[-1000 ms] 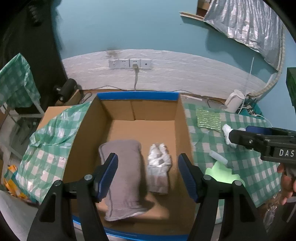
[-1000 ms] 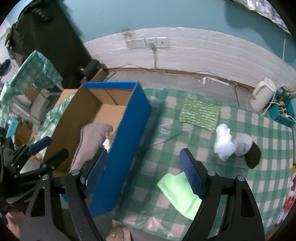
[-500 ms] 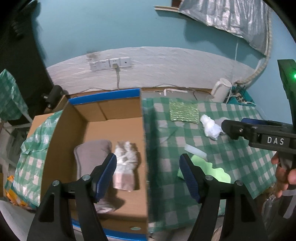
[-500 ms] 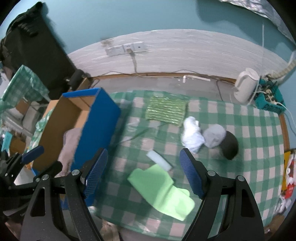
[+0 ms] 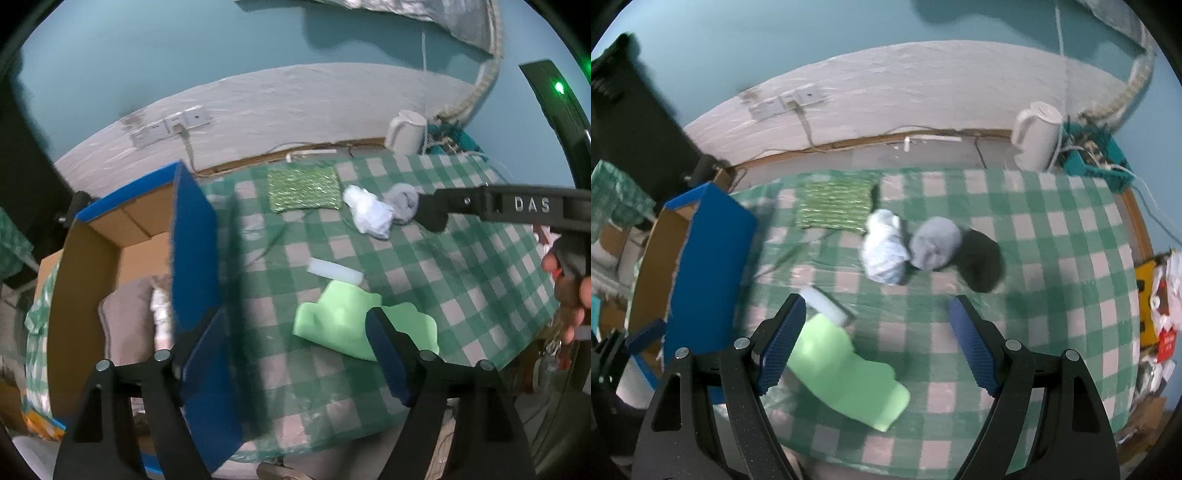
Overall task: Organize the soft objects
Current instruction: 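Move both tools back from the box toward the table, then grasp the black sock with the right tool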
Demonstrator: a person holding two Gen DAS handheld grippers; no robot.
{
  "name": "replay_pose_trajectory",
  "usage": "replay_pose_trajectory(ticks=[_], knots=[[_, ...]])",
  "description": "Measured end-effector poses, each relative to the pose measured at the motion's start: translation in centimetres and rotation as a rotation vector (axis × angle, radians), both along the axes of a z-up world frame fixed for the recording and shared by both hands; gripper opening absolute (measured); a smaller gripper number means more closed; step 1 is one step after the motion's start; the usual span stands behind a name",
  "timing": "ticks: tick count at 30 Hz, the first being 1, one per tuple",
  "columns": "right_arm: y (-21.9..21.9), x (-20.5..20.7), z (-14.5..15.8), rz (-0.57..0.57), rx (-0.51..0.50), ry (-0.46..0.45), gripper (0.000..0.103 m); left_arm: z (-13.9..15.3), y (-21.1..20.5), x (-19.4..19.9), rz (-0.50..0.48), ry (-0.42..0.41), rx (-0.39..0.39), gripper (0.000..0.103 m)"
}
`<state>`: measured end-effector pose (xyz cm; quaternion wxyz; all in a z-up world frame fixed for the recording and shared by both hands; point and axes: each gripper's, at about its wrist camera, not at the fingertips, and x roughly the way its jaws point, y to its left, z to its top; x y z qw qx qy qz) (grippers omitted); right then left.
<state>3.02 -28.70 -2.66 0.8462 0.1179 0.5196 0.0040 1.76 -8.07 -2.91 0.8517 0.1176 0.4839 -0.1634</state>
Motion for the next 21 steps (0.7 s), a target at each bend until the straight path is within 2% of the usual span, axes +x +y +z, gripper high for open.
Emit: replay_pose_trajectory(ticks=[5,13,21], knots=[[-2.3,-0.6,-1.4,-0.035,-0.003,0.019,0.081,-1.5,-2.3,0.1,-0.029,0.031,0.034,0.079],[-4.8,-0.8,-3.9,-0.071,-0.018,0.059,0.081,-3.6,-4.6,2.2,0.000,0.041,0.086,0.079],[-7.0,0.2,-6.5,-0.105,-0.028,0.098,0.081,-6.3,-5.1,4.4,0.050,0.127,0.099,0.079]])
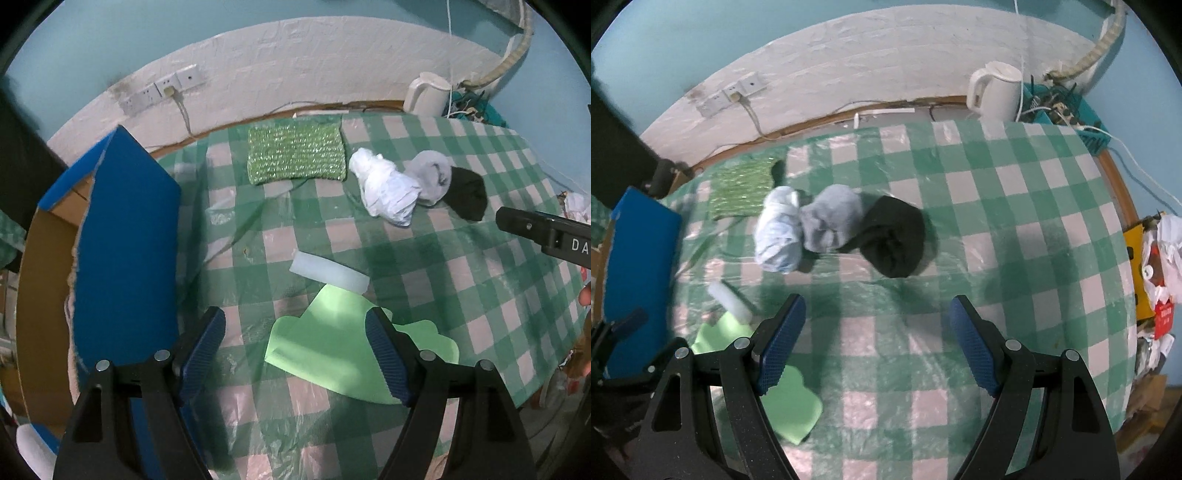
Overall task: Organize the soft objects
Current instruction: 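Grasp the black sock with the right tool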
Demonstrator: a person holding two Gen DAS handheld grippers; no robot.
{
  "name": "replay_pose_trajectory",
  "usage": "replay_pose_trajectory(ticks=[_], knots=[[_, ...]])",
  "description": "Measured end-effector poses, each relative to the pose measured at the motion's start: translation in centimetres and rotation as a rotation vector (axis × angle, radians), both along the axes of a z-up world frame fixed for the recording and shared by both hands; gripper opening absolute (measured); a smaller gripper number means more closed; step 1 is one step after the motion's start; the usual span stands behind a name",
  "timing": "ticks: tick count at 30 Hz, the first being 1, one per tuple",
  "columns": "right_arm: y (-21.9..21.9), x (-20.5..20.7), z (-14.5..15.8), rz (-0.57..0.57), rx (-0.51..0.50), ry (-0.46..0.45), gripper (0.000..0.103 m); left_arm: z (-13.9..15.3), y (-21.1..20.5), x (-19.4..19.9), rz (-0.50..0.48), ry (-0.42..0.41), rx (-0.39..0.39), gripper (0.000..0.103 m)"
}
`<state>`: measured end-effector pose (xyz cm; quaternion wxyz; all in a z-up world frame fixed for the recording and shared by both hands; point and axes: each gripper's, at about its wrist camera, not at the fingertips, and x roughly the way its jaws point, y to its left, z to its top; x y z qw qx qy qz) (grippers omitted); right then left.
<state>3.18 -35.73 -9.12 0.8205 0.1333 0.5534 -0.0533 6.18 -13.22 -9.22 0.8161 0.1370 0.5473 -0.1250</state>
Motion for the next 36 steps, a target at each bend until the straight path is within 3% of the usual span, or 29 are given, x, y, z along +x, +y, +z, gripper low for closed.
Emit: replay_pose_trajectory(ticks=[8,29,30,32,36], knots=[[-1.1,1.9,-2.6,0.001,-0.027,0.040,0.081,-1.7,-0.4,1.6,0.012,0.037,0.011,0.079],[-0.9,7.1,-5.3,0.044,-0.096,0.089,0.080,-4.4,0.2,5.7,0.097,0.184,-0.051,0.079],[-0.9,7.1,-5.5,0.049,-0.100,0.093,0.078,-4.5,0.3,5.7,0.097,0.186,-0.049,0.079],[-0.7,7.0,-5.9,0.067,-0.109,0.106,0.055,-4.7,0.4,5.9,0.093,0.184,-0.036,0.079],[-0.3,6.6,-6.0,0.104,-0.122,0.110,0.045,-4.8,0.7,5.9,0.097,0.191,-0.032,0.079]])
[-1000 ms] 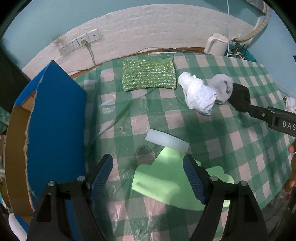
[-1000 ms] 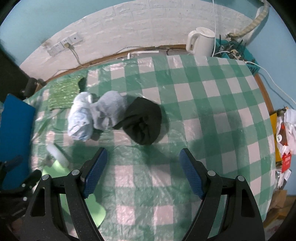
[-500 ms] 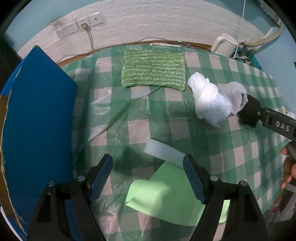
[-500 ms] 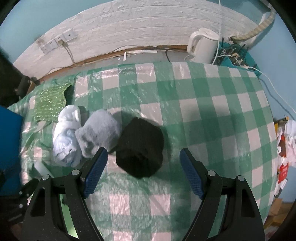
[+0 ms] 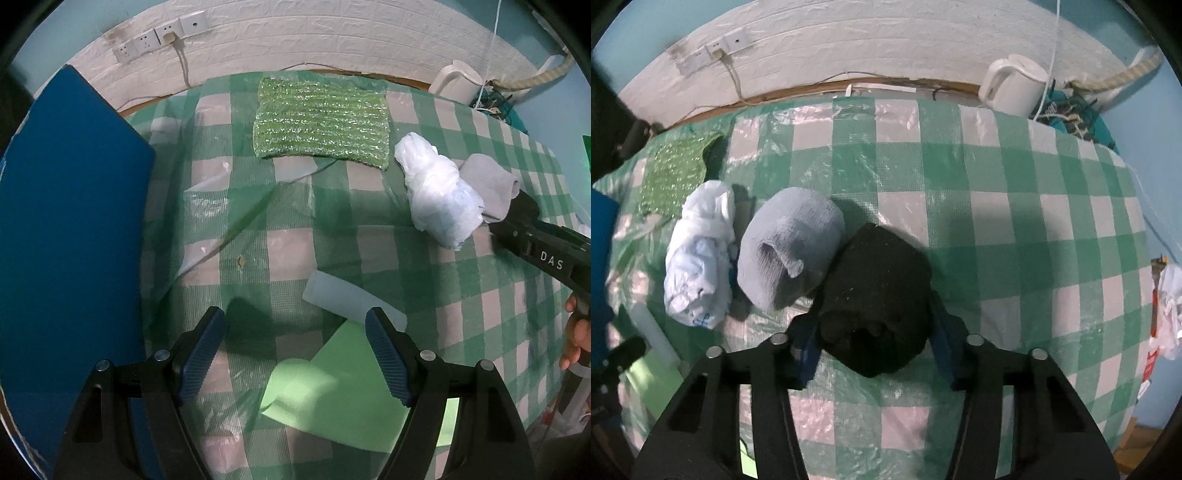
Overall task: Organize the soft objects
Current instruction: 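Grasp the black sock with the right tool, then grasp the light green foam sheet with the left tool while the right tool holds the black sock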
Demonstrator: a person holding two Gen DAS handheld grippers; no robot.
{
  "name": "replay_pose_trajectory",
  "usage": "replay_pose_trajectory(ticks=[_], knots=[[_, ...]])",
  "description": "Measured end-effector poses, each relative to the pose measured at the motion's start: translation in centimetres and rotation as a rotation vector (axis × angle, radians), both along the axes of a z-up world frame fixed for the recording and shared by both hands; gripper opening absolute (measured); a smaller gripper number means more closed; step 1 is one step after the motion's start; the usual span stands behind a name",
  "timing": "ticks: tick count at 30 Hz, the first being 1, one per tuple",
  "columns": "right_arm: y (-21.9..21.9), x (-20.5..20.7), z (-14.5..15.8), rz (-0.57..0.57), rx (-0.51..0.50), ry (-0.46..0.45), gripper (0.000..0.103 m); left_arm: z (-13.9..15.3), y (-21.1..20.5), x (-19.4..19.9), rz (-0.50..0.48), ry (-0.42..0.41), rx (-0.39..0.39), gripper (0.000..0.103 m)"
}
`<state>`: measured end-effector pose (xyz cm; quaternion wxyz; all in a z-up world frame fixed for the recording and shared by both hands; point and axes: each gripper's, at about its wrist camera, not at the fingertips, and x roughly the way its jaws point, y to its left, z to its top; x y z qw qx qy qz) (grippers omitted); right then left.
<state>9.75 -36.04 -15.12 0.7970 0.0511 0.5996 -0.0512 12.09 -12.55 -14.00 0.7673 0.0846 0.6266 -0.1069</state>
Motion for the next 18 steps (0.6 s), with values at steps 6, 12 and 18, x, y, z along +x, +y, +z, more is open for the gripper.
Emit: replay_pose_trajectory(ticks=[6,12,18], knots=[[0.6,-1.1,0.2,0.016,0.013,0.024,0.039,0.5,-0.1,-1.8,-0.042,-0.001,-0.002,0.080],[1.1,-3.0,0.3,0.008,0.059,0.046,0.039,0.5,-0.3,-4.5,-0.085,0.017,-0.001,0.080],[1.5,-4.9,1.1,-0.001,0.094,0.041,0.039,0.4,-1.2,-6.4,-0.124,0.025,-0.007,0.082]])
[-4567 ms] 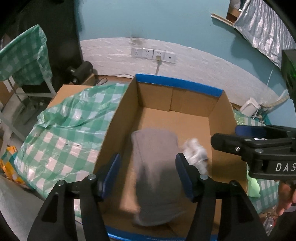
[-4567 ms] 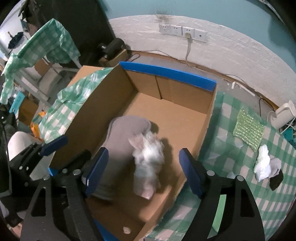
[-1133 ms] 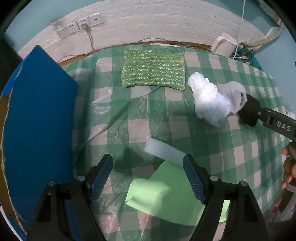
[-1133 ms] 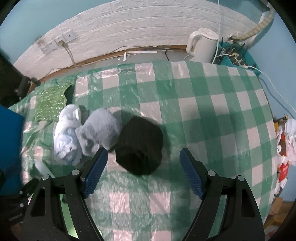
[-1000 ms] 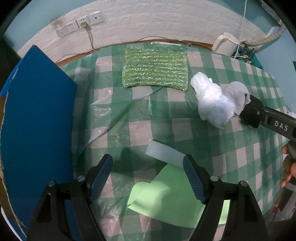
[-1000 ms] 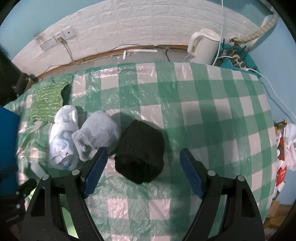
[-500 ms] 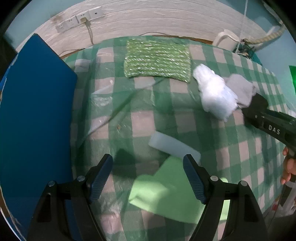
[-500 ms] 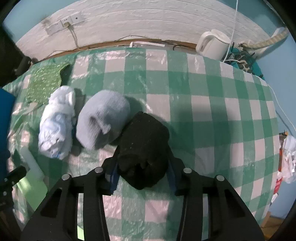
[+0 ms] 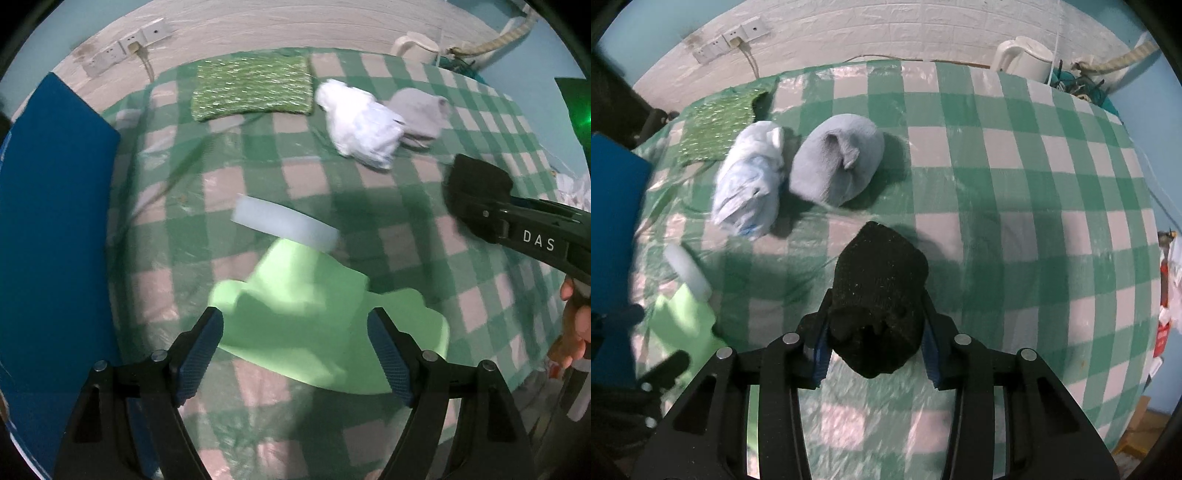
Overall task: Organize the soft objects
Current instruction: 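Grasp the light green foam sheet with the left tool while the right tool holds the black sock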
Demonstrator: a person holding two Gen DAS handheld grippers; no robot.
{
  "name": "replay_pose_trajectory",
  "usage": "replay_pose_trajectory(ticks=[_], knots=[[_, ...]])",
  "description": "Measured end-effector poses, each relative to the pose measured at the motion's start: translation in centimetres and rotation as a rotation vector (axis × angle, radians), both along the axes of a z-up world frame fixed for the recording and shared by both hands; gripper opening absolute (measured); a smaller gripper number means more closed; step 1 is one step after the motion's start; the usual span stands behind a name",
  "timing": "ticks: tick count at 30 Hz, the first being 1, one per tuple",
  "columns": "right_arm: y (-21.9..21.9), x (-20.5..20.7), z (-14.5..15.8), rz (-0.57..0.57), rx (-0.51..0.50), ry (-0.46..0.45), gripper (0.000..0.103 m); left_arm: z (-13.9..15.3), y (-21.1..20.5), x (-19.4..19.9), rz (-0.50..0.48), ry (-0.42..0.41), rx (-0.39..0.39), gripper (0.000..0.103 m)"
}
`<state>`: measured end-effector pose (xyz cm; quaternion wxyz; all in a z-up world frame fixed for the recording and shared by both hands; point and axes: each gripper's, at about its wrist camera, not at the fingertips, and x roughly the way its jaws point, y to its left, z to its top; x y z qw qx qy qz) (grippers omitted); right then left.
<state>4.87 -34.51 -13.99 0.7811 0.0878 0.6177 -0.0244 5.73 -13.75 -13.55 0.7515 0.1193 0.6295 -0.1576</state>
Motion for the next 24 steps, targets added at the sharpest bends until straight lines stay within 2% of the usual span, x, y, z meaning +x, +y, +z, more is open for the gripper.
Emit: replay_pose_trajectory(ticks=[6,13,16,24], knots=[[-0.2,-1.0,0.8,-0.004,0.023,-0.022,0.039,-0.4,-0.9,-1.6,-0.037,0.029,-0.022,0.082],[-0.3,-2.3,1.3,-0.011,0.037,-0.030,0.039,-1.8,-2.1,-2.9,-0.079,0.035,0.024,0.082],[-0.1,-2.8,1.5,-0.006,0.044,-0.032,0.039,-2.5,-2.3,-3.0,-0.080,0.042,0.042,0.086],[0.9,-3.8,1.8,0.022,0.051,-0.012,0.039,-3.1,-4.9,-3.5,-0.110,-0.006,0.039,0.086]])
